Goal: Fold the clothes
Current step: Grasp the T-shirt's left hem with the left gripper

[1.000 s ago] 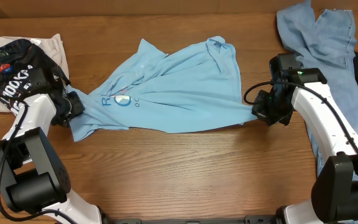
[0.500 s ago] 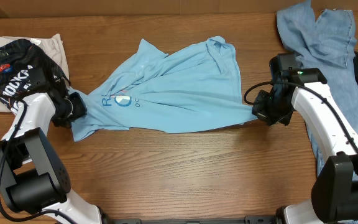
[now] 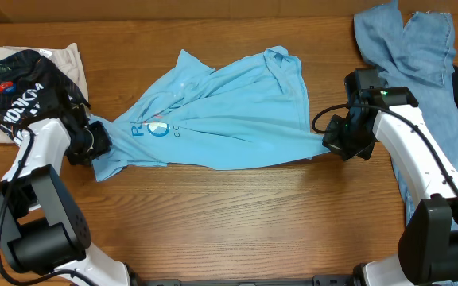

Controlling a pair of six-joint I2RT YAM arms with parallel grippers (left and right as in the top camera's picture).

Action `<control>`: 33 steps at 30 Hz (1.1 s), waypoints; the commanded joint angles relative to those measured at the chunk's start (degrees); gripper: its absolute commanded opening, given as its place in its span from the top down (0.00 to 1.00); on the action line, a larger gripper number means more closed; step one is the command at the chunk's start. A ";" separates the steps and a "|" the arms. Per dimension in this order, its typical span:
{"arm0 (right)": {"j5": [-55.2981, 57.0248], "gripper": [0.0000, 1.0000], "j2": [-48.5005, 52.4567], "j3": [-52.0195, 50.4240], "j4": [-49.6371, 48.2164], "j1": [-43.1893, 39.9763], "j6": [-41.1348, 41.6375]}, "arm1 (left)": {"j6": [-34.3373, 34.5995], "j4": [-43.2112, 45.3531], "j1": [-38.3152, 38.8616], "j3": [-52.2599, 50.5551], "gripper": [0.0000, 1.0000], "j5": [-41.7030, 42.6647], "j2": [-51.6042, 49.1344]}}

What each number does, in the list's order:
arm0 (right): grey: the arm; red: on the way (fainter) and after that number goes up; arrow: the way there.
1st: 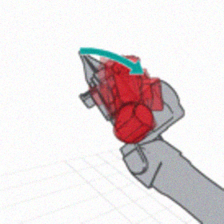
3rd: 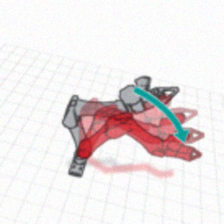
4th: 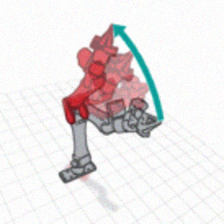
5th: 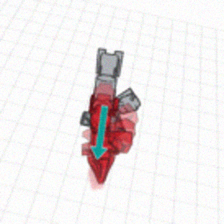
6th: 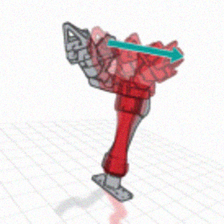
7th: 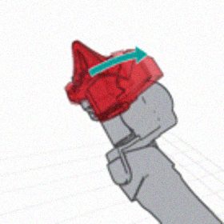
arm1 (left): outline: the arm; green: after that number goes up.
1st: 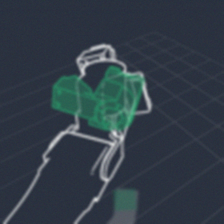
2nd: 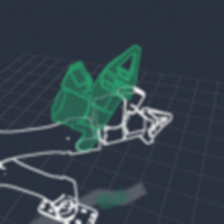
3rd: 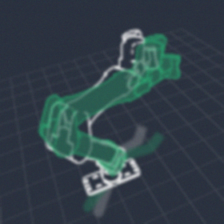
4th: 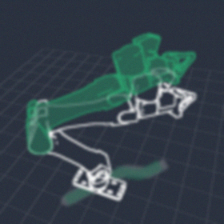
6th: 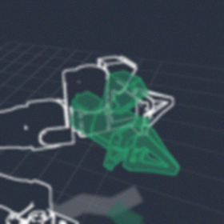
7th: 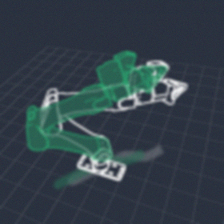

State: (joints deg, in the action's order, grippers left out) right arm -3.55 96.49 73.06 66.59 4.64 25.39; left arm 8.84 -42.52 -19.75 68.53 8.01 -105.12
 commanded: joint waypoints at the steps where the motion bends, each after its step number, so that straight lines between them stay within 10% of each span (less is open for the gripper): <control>1: 0.98 0.96 -0.90 -0.04 -0.26 0.22 -0.35 | 0.17 -0.55 0.22 2.99 0.69 1.05 4.44; 33: 1.40 0.96 -0.90 -0.04 -0.44 0.20 -0.35 | 0.61 -2.27 0.20 2.34 0.61 -2.95 1.05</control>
State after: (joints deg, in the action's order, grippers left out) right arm -3.03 96.49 73.06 66.24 4.64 25.41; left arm 8.99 -45.30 -19.75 71.61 4.10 -102.24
